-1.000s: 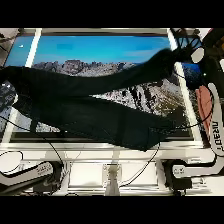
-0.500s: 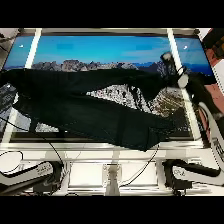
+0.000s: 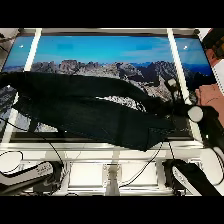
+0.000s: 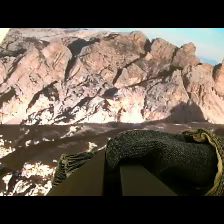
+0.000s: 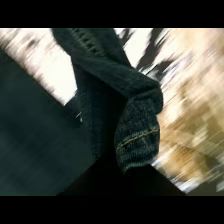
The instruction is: Fold the clothes and pants, and hang the long-sleeved shirts on hangers.
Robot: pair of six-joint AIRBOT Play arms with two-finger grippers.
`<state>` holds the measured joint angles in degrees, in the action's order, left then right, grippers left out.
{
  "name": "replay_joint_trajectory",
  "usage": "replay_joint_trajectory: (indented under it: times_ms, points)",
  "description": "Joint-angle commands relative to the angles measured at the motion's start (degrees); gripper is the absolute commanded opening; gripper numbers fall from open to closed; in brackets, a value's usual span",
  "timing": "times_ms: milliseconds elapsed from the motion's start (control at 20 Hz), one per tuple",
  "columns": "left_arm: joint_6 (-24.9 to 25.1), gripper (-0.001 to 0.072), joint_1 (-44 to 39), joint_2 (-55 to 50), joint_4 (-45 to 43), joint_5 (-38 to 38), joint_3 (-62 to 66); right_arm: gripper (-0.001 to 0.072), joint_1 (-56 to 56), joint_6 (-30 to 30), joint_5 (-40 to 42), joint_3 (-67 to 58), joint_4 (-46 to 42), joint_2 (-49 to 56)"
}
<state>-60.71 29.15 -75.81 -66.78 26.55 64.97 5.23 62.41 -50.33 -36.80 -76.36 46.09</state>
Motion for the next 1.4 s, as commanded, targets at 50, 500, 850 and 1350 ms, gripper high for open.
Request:
replay_joint_trajectory:
  times_ms: [50,500,850,1350]
  points:
    - [-2.69,0.0045,0.0,-0.04,-0.09,1.55,-0.02,0.0013,5.97,0.15,-10.29,10.49,11.19,-8.15]
    - [-9.2,0.0045,0.0,-0.04,-0.09,2.29,-0.02,0.0461,31.98,14.84,0.09,14.4,4.26,-7.74]
    - [-9.07,0.0046,0.02,-0.04,-0.96,2.21,-0.02,0.0409,10.6,28.24,0.02,14.4,-2.73,-7.74]
    - [-8.96,0.0046,0.0,-0.04,-2.03,2.03,-0.02,0.0414,-19.87,12.63,-11.5,14.58,23.54,1.18]
